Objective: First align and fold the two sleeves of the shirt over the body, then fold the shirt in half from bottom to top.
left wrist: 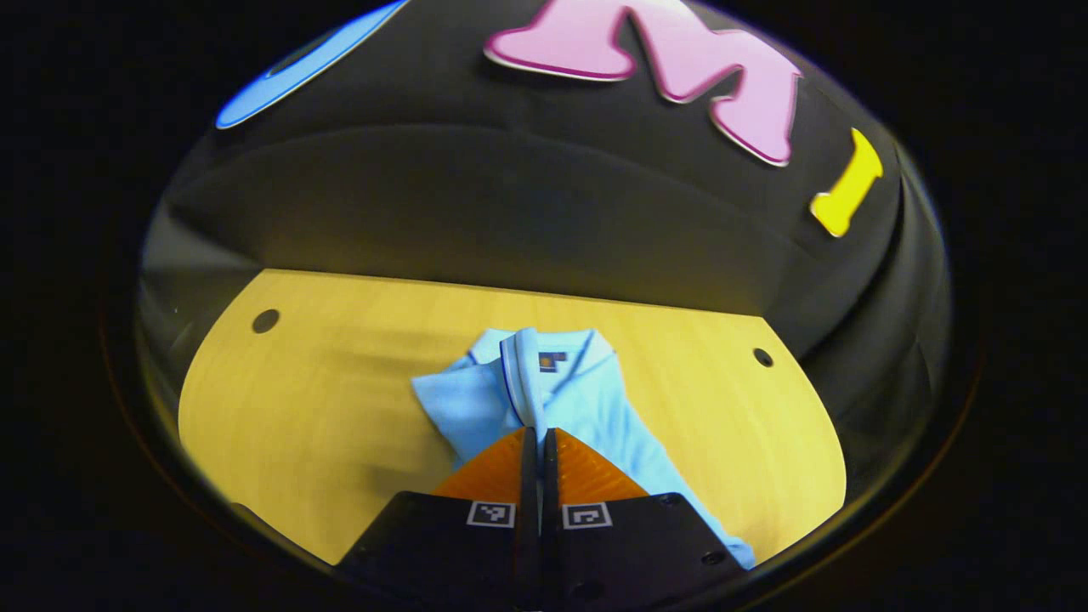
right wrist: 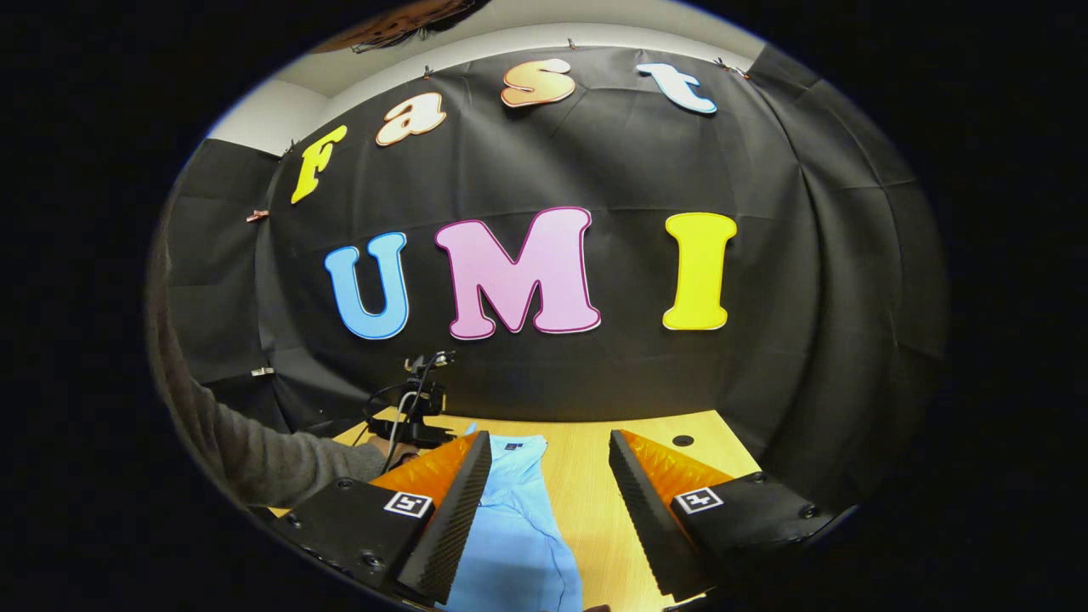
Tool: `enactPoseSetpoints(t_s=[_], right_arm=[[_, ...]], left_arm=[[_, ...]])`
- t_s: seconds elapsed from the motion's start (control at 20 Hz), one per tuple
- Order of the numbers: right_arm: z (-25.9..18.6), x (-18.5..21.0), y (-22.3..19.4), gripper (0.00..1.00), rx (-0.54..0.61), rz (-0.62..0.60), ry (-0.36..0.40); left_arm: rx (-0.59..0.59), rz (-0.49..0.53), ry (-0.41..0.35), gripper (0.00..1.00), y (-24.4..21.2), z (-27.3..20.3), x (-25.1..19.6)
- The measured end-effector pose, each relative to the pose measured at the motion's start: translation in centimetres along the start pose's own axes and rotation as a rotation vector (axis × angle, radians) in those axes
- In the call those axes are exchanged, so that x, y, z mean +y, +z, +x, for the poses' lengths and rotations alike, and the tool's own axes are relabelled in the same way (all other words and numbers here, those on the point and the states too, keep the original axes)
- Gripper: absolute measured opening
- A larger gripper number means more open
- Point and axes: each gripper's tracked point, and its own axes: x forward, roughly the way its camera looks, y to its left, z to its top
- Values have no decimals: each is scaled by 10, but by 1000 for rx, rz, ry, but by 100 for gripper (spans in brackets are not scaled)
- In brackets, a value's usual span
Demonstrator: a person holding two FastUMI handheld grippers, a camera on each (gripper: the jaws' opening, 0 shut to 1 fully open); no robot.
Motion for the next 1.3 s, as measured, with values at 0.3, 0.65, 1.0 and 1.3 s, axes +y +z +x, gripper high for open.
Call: enactPoseSetpoints(t_s=[0.3, 0.65, 1.0, 1.3], right_arm=[[-8, -12, -4, 87, 7, 15, -27], [-14, -26, -6, 87, 15, 31, -43], [-20, -38, -9, 87, 23, 36, -71], [-27, -44, -10, 87, 23, 40, -95]], left_arm=[[49, 98, -56, 6, -33, 9, -51], [145, 177, -62, 6, -70, 31, -75], [212, 252, -13, 6, -99, 49, -70], [218, 269, 22, 31, -104, 55, -68]])
